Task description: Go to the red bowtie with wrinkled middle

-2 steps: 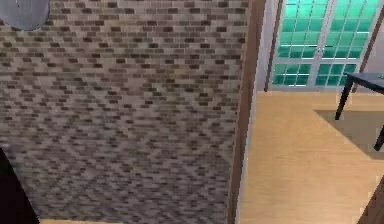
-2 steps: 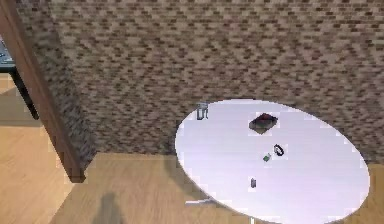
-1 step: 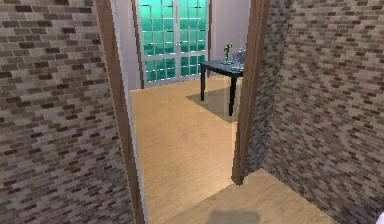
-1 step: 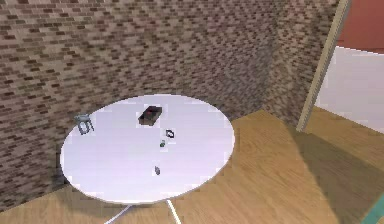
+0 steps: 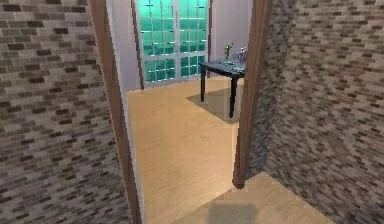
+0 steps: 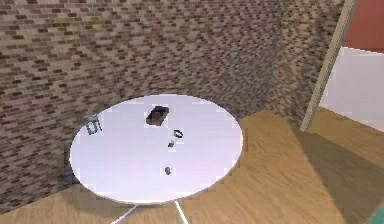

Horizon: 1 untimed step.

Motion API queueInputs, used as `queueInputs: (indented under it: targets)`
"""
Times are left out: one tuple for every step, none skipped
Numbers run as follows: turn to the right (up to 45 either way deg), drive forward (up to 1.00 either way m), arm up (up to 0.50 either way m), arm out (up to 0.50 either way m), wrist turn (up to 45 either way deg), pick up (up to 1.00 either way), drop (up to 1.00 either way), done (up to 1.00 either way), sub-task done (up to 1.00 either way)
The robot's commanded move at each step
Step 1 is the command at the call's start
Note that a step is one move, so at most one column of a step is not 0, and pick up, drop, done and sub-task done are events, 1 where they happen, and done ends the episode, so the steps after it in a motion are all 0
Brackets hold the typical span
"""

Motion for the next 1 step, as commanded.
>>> queueInputs:
  targets:
    - [12.0, 0.00, 0.00, 0.00, 0.0, 0.00, 0.00, 0.00, 0.00]
